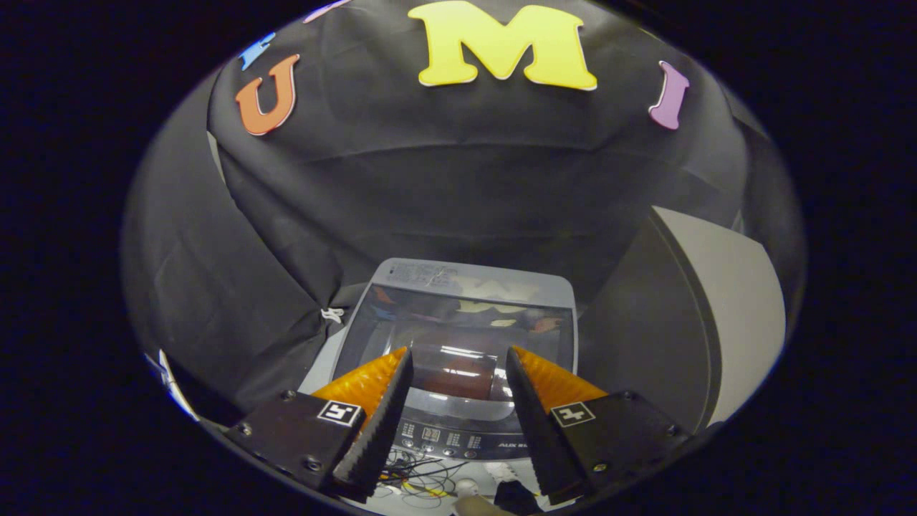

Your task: Put the clothes into the washing machine and then close the washing machine lid.

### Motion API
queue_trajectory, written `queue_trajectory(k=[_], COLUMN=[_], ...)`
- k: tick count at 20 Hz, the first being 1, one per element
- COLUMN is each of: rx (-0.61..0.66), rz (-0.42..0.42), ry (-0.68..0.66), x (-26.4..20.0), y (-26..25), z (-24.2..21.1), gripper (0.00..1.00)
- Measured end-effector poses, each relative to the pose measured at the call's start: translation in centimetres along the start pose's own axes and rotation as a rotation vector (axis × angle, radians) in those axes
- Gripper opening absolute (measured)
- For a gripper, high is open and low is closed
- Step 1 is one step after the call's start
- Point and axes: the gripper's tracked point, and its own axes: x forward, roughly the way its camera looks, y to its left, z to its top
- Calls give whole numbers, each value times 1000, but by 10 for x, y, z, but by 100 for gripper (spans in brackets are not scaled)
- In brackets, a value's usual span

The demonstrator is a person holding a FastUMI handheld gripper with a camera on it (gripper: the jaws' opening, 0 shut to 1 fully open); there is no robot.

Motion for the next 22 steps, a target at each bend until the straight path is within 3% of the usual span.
queue_trajectory(k=[6, 12, 13, 16, 22], rx=[-33, -77, -71, -59, 27], rz=[58, 27, 21, -28, -80], ry=[-181, -482, -531, -651, -683], x=[-111, -257, -282, -343, -403], y=[-18, -84, -97, -146, -232], z=[8, 14, 13, -8, -86], gripper=[82, 82, 87, 100, 100])
